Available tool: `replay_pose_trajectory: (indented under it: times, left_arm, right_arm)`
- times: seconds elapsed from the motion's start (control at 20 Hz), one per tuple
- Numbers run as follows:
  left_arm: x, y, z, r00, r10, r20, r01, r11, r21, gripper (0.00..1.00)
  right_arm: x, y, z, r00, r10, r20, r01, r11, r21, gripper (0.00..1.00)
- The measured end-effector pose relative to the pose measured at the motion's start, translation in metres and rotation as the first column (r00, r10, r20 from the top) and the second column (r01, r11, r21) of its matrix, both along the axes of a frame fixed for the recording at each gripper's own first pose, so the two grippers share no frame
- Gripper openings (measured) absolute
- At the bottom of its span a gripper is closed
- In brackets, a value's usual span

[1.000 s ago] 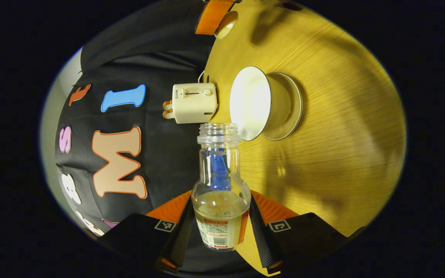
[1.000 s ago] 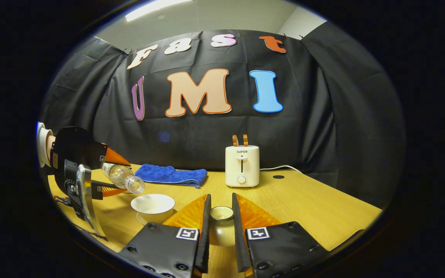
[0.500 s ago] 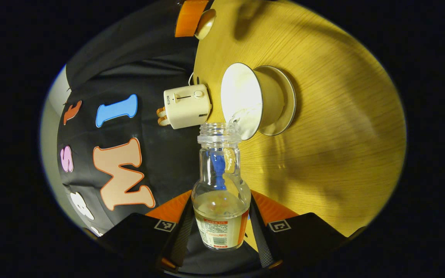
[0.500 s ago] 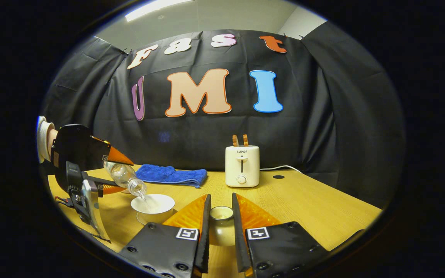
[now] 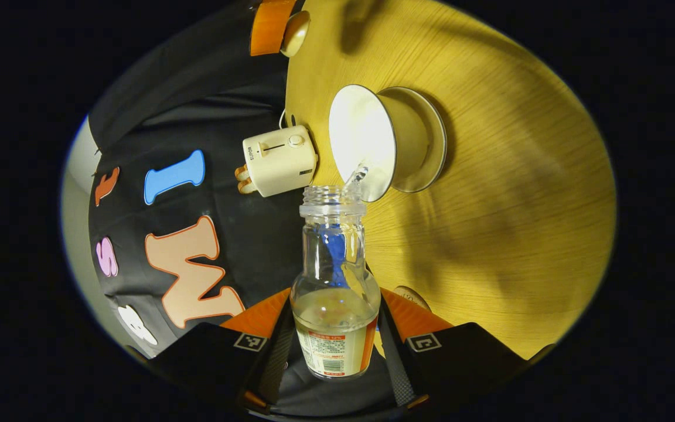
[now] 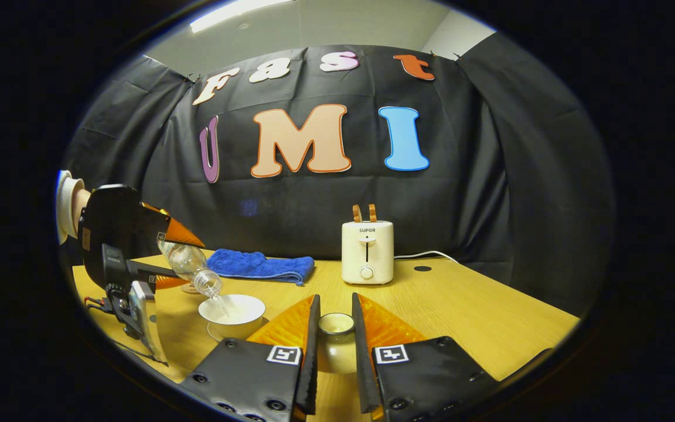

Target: Open the teacup lid with one hand, grasp the water bottle and pour water into the teacup with the other hand; after pouring, place the water bottle on the coaster and then close the teacup lid.

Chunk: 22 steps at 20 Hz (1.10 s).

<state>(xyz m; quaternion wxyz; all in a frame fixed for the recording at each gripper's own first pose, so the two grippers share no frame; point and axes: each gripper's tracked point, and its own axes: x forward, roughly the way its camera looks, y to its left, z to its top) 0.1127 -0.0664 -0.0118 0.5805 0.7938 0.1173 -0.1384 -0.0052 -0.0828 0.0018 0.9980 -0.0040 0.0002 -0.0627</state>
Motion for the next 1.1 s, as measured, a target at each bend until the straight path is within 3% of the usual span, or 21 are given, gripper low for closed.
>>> replay_pose_trajectory:
  times: [1.1]
  left_arm:
    - [0.008,-0.018,0.048,0.994,-0.084,0.077,0.065,0.971,0.229,0.71]
  right_arm:
    - [0.000,0.000,0.000,1.000,0.000,0.000,0.000,1.000,0.000,0.32]
